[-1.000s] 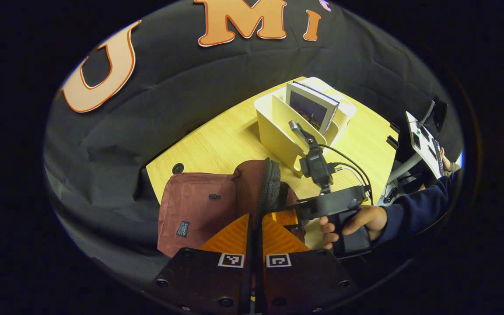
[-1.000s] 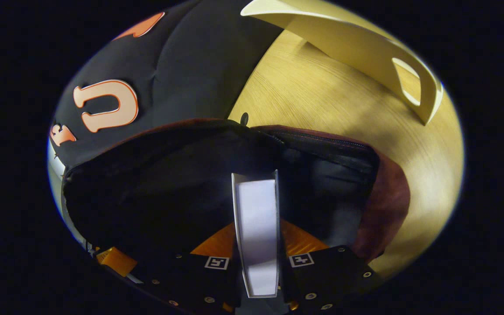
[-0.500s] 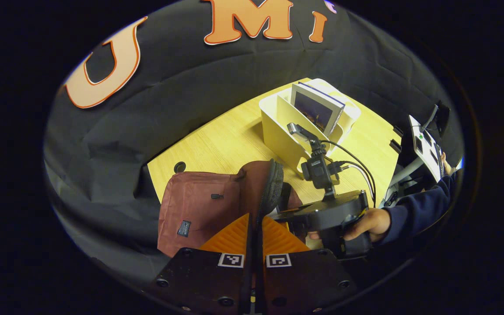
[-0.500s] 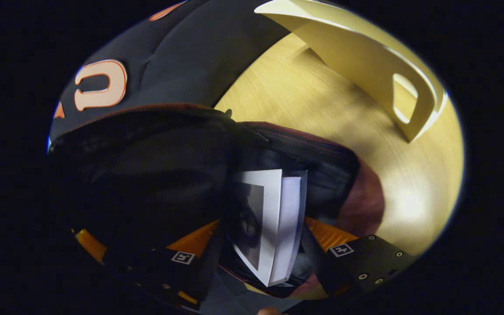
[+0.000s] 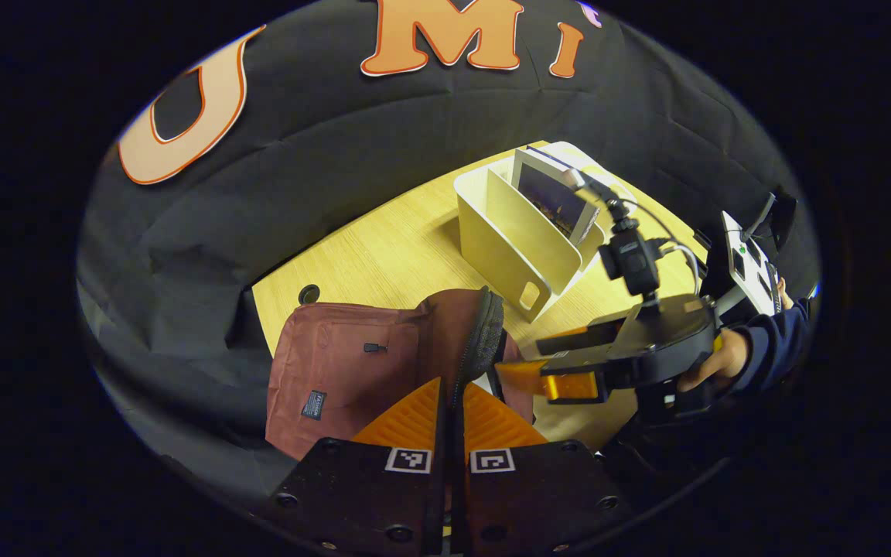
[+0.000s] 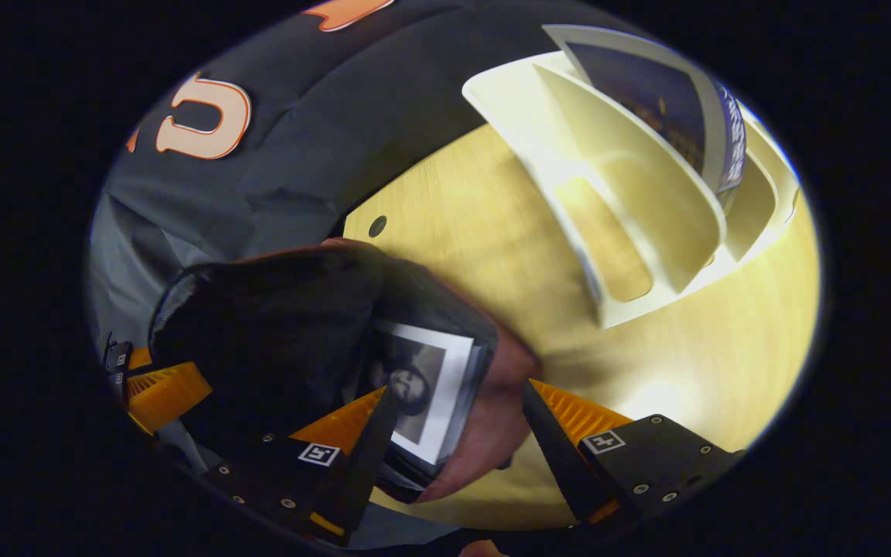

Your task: Open the schoolbag, grab two books from the bookshelf and put them into the schoolbag.

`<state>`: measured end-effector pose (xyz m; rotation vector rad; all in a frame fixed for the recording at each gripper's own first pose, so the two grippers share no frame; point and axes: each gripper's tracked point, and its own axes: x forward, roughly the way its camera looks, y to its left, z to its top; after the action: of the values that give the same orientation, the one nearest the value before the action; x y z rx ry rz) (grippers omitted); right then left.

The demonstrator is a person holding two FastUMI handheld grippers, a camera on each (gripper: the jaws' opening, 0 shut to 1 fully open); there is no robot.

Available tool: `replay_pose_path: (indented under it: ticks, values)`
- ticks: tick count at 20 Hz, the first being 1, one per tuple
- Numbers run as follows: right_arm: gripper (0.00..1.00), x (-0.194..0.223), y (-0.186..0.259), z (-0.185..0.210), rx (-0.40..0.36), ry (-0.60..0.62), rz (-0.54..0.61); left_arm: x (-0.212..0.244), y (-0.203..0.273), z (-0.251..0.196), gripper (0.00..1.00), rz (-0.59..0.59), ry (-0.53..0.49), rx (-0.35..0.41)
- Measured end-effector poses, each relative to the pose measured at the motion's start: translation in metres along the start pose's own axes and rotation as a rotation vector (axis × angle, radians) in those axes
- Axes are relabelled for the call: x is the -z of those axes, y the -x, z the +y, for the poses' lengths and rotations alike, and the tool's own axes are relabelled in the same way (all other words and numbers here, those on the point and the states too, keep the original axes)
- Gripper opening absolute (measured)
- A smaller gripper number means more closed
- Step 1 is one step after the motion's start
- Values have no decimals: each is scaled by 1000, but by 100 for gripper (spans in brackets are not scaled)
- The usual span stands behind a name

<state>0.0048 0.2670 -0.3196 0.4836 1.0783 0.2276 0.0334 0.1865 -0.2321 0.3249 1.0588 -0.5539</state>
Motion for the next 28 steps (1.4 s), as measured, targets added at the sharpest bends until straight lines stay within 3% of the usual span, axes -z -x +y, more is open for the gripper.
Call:
replay_pose_path:
  ticks: [9, 16, 24, 28]
  values:
    - [98, -37, 77, -55, 157, 198, -6, 5, -7, 3, 4, -11, 59, -3]
    - [98, -91, 128, -88, 280, 336, 22, 7, -18, -1, 4, -11, 105, 4]
    - [98, -169, 146, -93, 346, 417, 75, 12, -25, -3, 5, 2, 152, 8]
    - [98, -194, 136, -84, 327, 404, 121, 14, -23, 2, 5, 11, 157, -12]
